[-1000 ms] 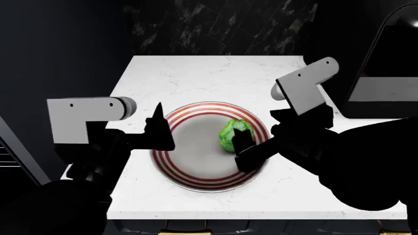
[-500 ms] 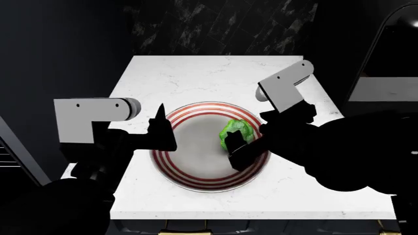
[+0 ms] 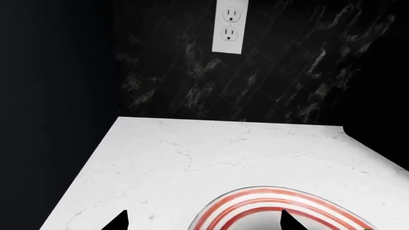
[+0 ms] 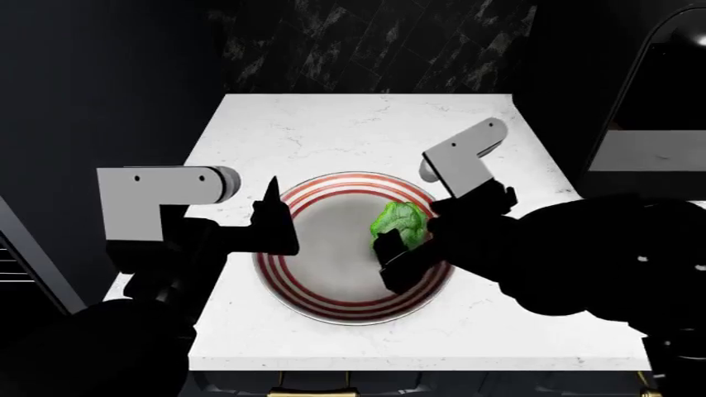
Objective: Place the broccoli on the top rack of the oven.
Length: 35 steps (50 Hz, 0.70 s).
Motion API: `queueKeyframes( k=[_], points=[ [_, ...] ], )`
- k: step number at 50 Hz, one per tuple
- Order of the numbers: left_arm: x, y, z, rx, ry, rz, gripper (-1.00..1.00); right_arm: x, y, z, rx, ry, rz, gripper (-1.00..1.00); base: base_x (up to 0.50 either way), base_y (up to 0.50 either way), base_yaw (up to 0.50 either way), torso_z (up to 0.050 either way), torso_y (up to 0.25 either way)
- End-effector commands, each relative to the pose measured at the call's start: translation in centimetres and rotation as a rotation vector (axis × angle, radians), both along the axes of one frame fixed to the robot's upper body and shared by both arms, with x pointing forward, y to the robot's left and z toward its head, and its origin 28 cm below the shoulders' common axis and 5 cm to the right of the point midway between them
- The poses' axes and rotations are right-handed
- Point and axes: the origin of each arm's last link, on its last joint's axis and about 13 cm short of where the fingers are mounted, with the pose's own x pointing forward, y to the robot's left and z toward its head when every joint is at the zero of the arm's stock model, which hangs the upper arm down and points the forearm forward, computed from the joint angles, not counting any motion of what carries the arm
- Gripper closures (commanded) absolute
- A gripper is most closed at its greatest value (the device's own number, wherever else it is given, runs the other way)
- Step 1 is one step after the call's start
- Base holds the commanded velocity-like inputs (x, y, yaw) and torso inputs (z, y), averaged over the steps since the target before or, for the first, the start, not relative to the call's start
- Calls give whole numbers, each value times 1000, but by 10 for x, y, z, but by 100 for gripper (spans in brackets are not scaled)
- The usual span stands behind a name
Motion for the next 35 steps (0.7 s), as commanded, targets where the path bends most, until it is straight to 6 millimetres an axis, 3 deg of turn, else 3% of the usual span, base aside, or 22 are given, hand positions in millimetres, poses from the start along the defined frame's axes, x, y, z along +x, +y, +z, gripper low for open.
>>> queueKeyframes(
  k=[1, 35],
  points=[
    [1, 0, -1, 1, 1, 3, -100, 8, 1, -7, 1, 14, 2, -100, 0, 0, 0, 0, 0],
    [4, -1, -2, 6, 6, 1, -100, 12, -1, -16, 1, 41, 2, -100, 0, 0, 0, 0, 0]
  ],
)
